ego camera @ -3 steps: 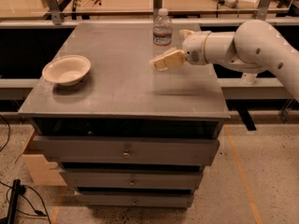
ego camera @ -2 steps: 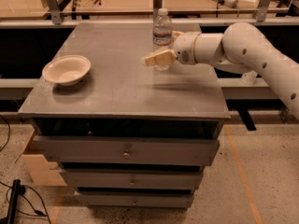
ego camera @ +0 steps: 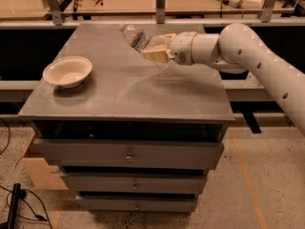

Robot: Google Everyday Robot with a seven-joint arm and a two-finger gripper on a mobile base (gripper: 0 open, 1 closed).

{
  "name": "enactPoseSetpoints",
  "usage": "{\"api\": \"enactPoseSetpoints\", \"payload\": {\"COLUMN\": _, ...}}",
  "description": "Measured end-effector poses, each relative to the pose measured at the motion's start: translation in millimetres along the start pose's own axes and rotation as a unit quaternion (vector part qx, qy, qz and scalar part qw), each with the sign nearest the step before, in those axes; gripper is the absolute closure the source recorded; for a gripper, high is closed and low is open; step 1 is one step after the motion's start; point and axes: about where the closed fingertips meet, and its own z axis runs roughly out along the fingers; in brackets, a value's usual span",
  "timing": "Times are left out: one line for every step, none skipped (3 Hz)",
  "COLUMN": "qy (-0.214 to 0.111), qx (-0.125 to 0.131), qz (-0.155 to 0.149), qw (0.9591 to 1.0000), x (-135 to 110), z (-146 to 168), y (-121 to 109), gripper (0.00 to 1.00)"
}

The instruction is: Knock water bottle over

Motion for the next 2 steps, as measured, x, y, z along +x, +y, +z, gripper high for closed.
{"api": "enactPoseSetpoints", "payload": {"qy": 0.064, "qx": -0.043, "qz": -0.106, "qw": 0.9914, "x": -25.5, "z": 9.8, "y": 14.4, "gripper": 0.96}}
{"api": "enactPoseSetpoints", "payload": {"qy": 0.122, "qx": -0.093, "qz": -0.183, "qw": 0.9711, "x": -33.7, "z": 13.0, "y": 24.0, "gripper": 1.00}}
